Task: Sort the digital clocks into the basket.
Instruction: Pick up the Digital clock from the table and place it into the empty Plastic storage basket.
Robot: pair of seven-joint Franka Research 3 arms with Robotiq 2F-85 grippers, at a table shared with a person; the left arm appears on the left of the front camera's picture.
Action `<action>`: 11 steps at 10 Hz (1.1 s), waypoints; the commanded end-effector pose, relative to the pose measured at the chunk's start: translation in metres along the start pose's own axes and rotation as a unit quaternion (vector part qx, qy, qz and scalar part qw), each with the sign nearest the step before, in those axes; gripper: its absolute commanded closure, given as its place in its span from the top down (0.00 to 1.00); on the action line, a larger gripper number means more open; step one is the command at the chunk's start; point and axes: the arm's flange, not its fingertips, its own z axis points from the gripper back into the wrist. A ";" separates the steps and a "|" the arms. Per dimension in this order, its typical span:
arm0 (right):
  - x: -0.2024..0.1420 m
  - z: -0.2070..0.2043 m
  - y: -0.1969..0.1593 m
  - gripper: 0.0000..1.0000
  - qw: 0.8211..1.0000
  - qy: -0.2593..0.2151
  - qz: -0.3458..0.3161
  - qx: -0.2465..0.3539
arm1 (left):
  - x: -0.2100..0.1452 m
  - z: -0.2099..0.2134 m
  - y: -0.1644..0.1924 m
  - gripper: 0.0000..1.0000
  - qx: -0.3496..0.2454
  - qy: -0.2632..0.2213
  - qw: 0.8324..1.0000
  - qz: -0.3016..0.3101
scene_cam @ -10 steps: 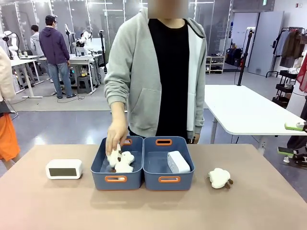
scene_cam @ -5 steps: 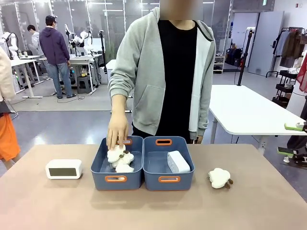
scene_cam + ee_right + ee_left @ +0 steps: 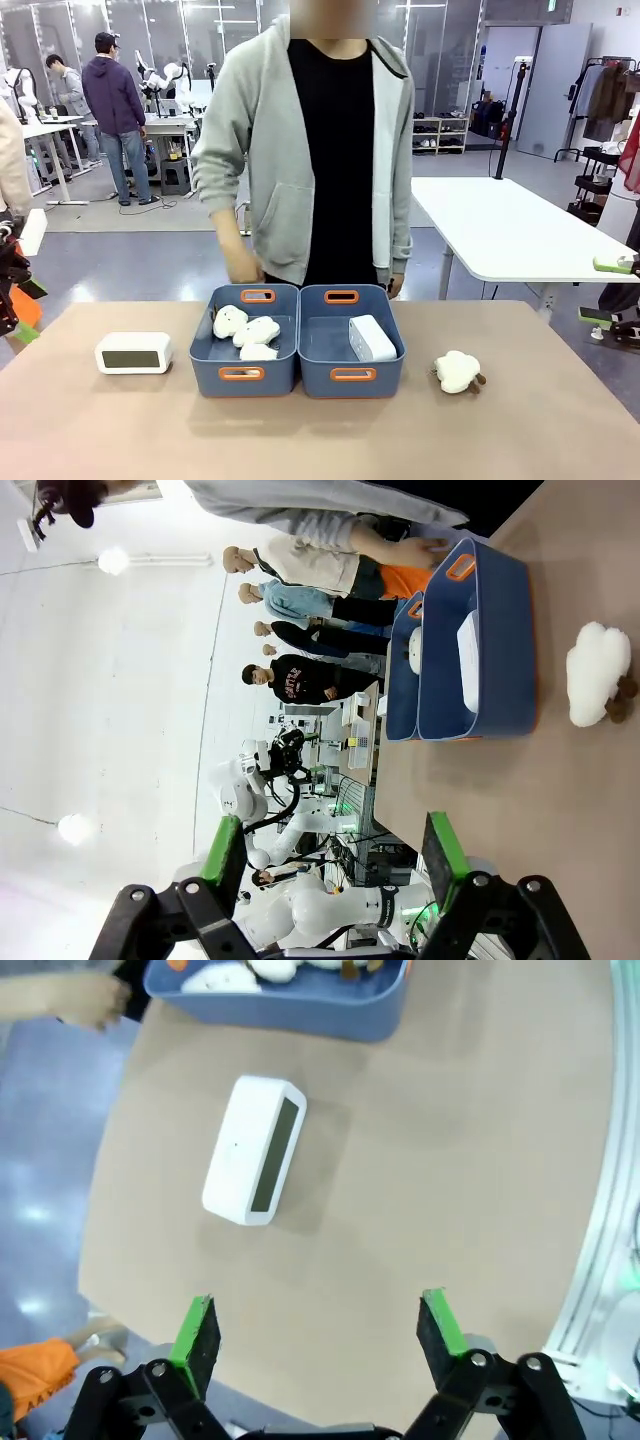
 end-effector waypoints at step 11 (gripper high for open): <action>0.001 -0.001 0.005 0.90 1.000 -0.004 -0.009 0.001 | 0.071 -0.139 0.093 1.00 -0.057 0.110 0.976 -0.179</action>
